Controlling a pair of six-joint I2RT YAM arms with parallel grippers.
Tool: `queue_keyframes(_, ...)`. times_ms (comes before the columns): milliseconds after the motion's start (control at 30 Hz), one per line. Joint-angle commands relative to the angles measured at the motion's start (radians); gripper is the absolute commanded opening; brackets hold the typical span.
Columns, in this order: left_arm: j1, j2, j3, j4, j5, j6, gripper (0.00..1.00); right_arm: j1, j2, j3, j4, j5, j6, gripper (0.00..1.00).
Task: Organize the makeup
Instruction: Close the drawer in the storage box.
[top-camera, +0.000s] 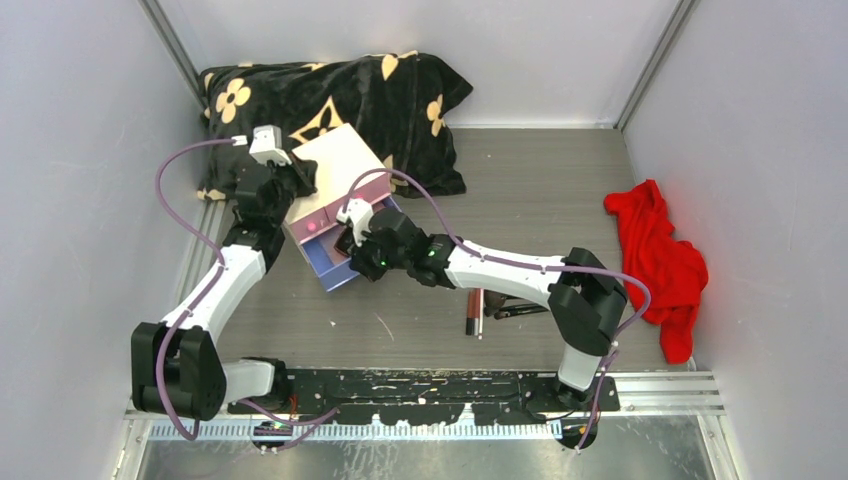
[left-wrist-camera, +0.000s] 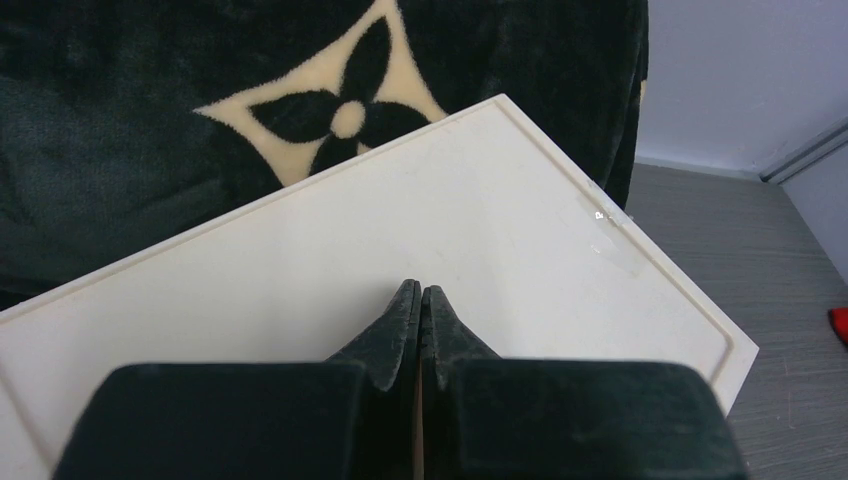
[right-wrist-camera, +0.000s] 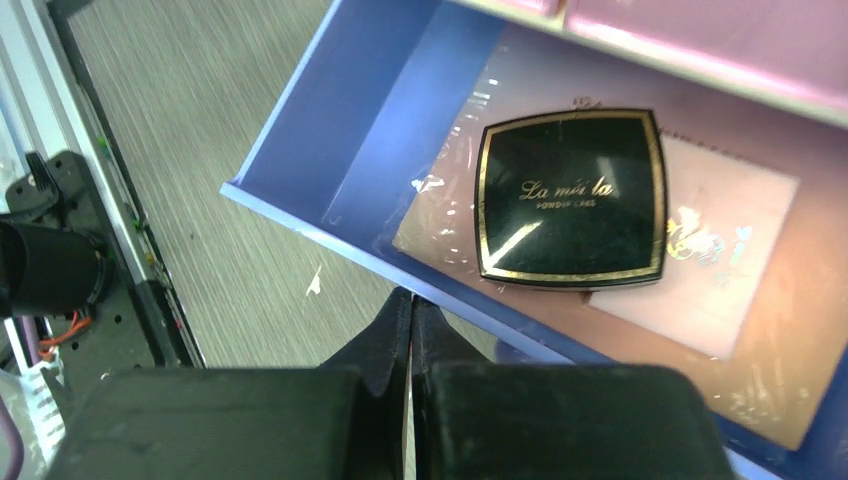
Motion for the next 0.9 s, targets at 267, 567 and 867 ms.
queue_keyframes(267, 0.015, 0.046, -0.105, -0.278, -0.027, 0.006, 0.00, -0.023, 0.056, 0.134, 0.170, 0.095, -0.043, 0.01)
queue_keyframes(567, 0.019, 0.045, -0.116, -0.272, -0.026, 0.004, 0.00, -0.059, 0.144, 0.163, 0.178, 0.124, -0.036, 0.01)
queue_keyframes(867, 0.025, 0.046, -0.120, -0.276, -0.020, 0.008, 0.00, -0.106, 0.087, 0.121, 0.183, 0.115, -0.036, 0.01)
